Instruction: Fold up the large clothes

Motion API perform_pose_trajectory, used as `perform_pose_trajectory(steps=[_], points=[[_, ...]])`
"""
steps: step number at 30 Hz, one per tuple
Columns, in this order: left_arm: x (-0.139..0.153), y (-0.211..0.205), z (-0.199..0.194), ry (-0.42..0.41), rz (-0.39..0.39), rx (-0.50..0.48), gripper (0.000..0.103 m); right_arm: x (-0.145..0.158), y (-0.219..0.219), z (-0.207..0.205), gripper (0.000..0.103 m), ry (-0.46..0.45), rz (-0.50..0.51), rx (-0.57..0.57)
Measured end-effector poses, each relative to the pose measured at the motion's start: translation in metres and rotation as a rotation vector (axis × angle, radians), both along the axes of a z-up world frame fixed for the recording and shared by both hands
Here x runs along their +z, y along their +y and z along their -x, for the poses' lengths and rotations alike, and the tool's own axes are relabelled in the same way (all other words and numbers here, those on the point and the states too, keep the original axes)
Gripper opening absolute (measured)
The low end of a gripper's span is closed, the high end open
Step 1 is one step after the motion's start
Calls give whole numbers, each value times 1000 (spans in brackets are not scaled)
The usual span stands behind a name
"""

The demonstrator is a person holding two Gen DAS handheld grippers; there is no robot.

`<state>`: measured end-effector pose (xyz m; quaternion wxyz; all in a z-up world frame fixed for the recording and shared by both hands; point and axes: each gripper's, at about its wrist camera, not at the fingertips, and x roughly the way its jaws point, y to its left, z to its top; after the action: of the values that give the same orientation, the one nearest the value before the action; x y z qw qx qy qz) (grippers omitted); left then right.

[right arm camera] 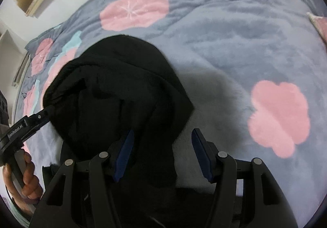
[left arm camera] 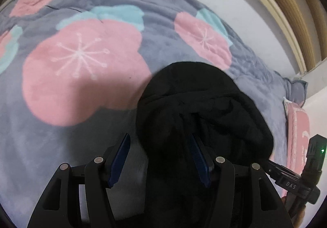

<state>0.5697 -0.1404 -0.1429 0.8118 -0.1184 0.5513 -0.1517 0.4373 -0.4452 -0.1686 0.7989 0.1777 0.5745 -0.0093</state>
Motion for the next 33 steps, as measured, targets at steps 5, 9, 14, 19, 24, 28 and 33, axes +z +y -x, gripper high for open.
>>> perform_pose_trajectory(steps=[5,9,14,19,24,28,33], points=[[1,41,-13,22,125,130,8,23,-35,13,7,-122,-23,-81],[26,72,12,-19,380,24,10,31,-46,42,7,-186,-55,-73],[-54,65,1,149,118,-40,21,-41,-34,43,7,-44,-44,-39],[-58,64,1,141,130,-70,24,-54,-28,33,7,5,-24,-2],[-20,69,36,38,-32,-191,54,-20,-30,43,44,-11,36,72],[17,97,58,-20,11,-190,54,28,-31,60,53,-99,48,109],[72,86,45,-171,153,-169,54,77,-11,35,53,-224,45,146]])
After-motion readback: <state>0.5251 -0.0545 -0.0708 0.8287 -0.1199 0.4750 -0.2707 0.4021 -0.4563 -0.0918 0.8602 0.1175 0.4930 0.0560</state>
